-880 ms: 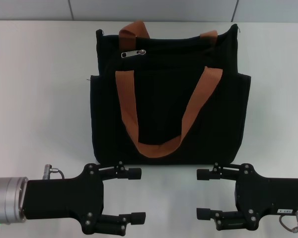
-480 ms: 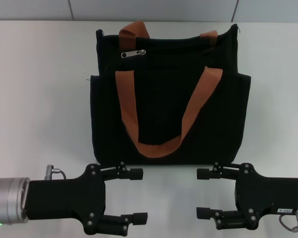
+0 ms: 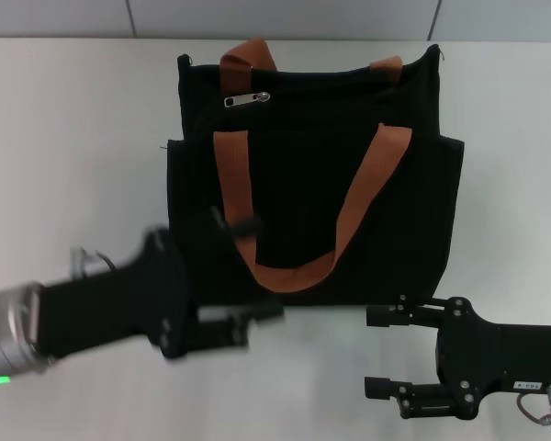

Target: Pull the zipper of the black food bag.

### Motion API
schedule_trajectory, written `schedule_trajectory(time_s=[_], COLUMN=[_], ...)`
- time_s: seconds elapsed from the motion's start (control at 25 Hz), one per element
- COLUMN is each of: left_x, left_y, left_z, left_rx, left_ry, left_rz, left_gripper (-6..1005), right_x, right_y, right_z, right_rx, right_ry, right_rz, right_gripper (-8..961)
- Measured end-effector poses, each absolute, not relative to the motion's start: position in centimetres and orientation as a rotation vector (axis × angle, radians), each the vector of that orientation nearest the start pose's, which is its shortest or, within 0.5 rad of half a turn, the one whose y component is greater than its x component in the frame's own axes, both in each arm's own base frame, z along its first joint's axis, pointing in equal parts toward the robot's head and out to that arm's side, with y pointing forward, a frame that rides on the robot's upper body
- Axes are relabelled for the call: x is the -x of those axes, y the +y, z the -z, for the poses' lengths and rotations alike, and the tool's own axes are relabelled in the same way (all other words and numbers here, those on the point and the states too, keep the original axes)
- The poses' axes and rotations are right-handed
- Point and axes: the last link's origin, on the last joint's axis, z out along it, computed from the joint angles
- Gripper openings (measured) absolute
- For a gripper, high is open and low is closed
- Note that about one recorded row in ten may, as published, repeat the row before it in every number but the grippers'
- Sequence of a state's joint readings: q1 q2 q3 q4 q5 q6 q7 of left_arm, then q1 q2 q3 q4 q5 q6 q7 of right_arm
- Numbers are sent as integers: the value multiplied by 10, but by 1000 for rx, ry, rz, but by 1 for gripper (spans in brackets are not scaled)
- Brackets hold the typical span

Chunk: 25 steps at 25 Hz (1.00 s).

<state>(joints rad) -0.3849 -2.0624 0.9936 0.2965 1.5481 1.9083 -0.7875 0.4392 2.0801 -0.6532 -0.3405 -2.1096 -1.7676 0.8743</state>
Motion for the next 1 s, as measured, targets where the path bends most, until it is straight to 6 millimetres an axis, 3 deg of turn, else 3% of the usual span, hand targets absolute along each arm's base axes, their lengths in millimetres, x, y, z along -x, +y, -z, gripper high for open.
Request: schedule_trajectory(time_s=[0.08,0.12,0.24,0.28,0.32,0.44,0.52,0.64,0.72,1.0], left_x=[253,253,261,261,271,281,297,307,318,315], left_y=[243,243,256,256,261,268,285,294,305,312], left_z=[7,7,-17,-17,-31,-37,-41,-40,-37,-26], left_rx=[2401,2401,2093,2093,1938,1880,1893,1918,2007,2254], left_ry=[-189,-189,-282,-282,-318,-351,-427,-486,-528,-437], left_rz=[1472,1472,1553,1553,1550,1483,1327,1232,1073,885], left_gripper=[833,833,832,832,832,833,832,832,832,833], right_x=[-283,-283,-283,-283,-283,-283,-282,-282,-283,-283], right_y=[234,234,234,234,234,234,234,235,237,239], right_z=[49,49,49,49,49,49,48,48,46,44], right_rx=[2929,2929,2929,2929,2929,2928,2924,2917,2906,2888], right_ry=[344,344,345,345,346,347,352,353,355,357], right_rz=[-947,-947,-948,-948,-948,-951,-956,-957,-959,-961], right_gripper=[774,774,774,774,774,774,774,774,774,774])
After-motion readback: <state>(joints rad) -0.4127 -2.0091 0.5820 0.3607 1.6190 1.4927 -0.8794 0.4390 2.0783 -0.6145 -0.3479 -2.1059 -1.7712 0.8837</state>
